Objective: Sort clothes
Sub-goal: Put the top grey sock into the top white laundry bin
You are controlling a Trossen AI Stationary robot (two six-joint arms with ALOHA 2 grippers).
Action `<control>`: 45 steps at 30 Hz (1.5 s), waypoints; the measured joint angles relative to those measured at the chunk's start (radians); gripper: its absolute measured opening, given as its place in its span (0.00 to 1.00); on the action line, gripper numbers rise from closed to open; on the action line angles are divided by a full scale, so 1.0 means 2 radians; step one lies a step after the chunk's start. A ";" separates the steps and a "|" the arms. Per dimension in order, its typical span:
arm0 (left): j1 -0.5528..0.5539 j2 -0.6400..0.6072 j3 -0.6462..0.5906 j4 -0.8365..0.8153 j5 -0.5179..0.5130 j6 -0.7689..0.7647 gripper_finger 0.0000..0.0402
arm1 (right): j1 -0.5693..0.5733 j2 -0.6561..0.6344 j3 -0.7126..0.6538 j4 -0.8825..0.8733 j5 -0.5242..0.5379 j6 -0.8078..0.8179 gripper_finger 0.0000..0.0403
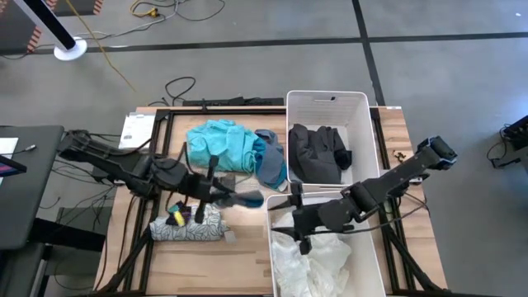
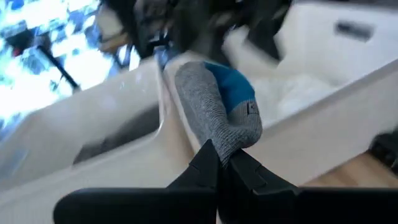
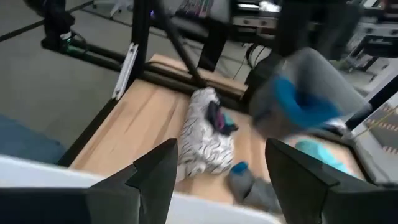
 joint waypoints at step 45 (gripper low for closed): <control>-0.023 0.040 0.003 0.110 0.107 0.095 0.00 | -0.082 0.063 0.005 0.178 -0.117 -0.072 0.12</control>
